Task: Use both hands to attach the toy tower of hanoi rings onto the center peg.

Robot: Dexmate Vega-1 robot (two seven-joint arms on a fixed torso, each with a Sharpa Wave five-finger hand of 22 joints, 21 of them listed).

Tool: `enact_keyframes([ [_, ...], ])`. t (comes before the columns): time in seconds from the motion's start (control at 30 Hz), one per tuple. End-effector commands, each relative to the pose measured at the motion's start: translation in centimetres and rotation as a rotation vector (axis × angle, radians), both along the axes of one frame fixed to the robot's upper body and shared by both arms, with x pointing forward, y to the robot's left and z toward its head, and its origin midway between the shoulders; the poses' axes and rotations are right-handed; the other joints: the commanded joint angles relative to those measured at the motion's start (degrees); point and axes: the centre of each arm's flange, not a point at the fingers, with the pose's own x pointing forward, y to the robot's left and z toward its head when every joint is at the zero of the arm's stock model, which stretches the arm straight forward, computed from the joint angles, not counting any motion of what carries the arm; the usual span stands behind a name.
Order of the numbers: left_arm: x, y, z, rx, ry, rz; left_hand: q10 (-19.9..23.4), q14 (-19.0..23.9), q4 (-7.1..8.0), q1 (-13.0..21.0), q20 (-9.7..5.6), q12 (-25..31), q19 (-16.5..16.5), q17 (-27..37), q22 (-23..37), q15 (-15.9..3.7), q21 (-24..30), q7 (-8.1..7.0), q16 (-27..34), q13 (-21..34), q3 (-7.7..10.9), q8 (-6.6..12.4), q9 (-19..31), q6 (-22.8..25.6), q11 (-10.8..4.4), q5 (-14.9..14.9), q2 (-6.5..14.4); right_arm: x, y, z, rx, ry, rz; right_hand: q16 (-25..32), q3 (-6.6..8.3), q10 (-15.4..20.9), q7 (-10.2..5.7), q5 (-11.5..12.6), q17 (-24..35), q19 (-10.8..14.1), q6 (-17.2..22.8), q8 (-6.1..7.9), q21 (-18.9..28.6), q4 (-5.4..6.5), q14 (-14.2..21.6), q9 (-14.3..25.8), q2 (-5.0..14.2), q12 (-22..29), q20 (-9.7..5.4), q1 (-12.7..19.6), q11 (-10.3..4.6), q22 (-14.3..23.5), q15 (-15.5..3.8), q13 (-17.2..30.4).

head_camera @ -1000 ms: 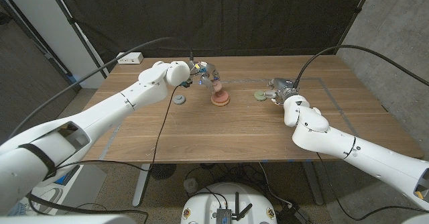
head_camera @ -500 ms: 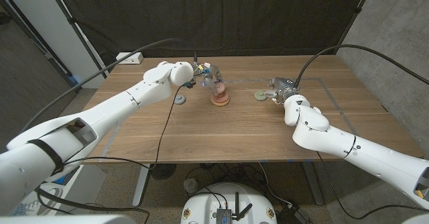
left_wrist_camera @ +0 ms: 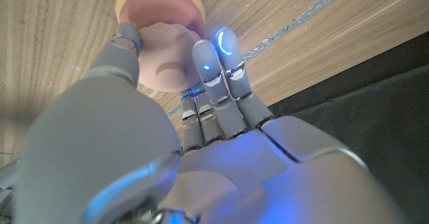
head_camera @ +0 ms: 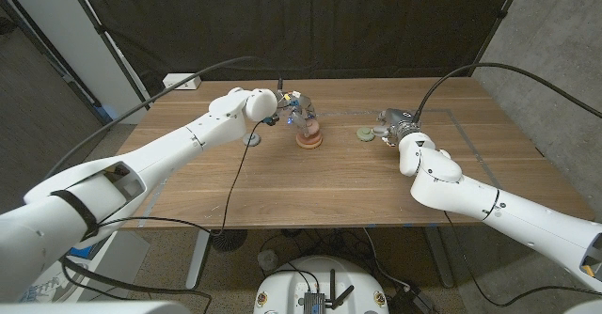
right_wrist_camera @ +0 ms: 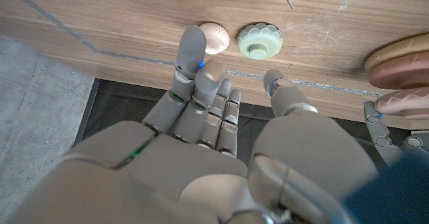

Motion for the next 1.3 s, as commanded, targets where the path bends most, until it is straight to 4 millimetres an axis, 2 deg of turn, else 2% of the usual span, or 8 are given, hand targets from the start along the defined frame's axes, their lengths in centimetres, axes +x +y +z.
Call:
enact_keyframes([
  [0.03, 0.7, -0.6, -0.5, 0.011, 0.015, 0.004, 5.7, 0.6, 0.68, 1.8, -8.00, -0.2, 0.6, 0.3, 0.2, -4.09, 0.1, 0.11, 0.1, 3.9, 0.63, 0.20, 0.2, 0.5, -5.31, 0.4, 2.1, 0.1, -0.3, 0.0, 0.008, 0.002, -0.004, 0.3, 0.45, 0.4, -0.03, 0.2, 0.3, 0.4, 0.5, -0.11, 0.3, 0.02, 0.4, 0.1, 0.04, -0.1, -4.51, -0.2, -0.02, -0.1, -2.02, 0.3],
  [1.3, 1.4, 0.0, -1.7, -0.026, 0.036, 0.016, 6.6, 1.0, 0.57, 2.4, -8.02, -1.0, 0.9, 0.2, 0.3, -4.10, 0.1, -0.05, 0.0, 4.6, 0.77, -0.04, 0.3, 1.1, -5.51, 0.3, 2.3, 0.0, -0.7, -0.5, 0.014, 0.016, -0.014, -0.1, 0.78, 0.8, -0.11, 0.4, -0.1, 0.5, 0.6, -0.22, 0.3, 0.02, 0.3, 0.2, 0.58, -0.1, -4.51, -0.4, 0.10, -0.2, -2.04, 0.4],
])
